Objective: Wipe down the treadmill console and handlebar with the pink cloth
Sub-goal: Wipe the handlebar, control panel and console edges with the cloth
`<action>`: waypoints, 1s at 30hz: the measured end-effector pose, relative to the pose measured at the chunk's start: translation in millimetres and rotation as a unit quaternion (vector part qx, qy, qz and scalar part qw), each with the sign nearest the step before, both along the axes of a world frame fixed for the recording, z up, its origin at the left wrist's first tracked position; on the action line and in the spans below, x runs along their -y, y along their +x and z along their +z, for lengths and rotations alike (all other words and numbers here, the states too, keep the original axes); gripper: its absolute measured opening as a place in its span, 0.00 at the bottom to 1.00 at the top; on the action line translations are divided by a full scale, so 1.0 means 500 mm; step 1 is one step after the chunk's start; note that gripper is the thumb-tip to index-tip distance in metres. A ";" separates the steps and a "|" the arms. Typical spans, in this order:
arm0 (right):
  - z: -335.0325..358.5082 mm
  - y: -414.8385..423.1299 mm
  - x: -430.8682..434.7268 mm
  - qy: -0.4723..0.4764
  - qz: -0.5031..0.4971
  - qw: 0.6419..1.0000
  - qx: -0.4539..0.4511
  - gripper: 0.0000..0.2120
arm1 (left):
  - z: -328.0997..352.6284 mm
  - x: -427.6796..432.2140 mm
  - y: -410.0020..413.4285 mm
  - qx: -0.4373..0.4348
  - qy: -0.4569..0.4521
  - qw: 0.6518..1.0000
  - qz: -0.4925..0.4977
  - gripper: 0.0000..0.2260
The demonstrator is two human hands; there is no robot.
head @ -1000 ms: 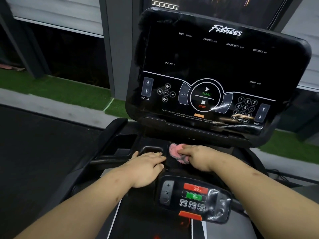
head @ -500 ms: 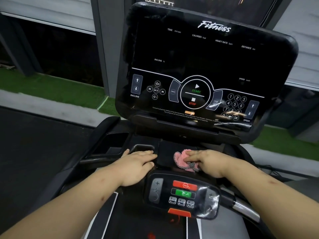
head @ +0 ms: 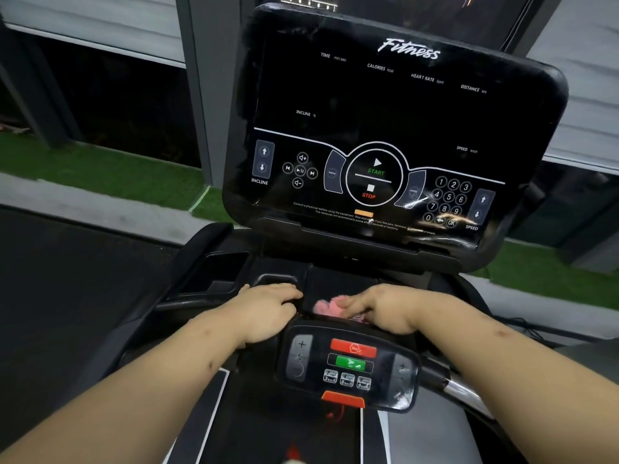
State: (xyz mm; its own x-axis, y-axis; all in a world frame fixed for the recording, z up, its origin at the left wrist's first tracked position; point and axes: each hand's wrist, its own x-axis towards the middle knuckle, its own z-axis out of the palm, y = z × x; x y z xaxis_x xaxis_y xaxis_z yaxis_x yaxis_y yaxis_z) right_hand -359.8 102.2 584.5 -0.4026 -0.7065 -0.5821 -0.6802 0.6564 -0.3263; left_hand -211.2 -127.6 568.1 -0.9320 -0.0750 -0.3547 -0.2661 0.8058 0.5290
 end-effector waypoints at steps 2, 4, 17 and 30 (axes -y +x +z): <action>0.008 -0.009 -0.040 0.016 -0.023 1.000 0.000 0.28 | -0.004 -0.004 -0.001 -0.005 0.012 1.000 0.018 0.21; 0.024 -0.008 -0.069 0.021 -0.060 0.998 0.002 0.28 | -0.009 -0.006 0.002 -0.014 0.018 0.999 0.028 0.20; 0.097 0.100 0.114 -0.221 -0.120 0.964 0.081 0.13 | -0.017 0.001 0.010 -0.074 0.059 0.993 0.065 0.17; 0.110 0.074 0.007 -0.079 -0.078 0.990 0.088 0.12 | -0.036 0.003 0.009 -0.058 0.068 0.991 0.095 0.19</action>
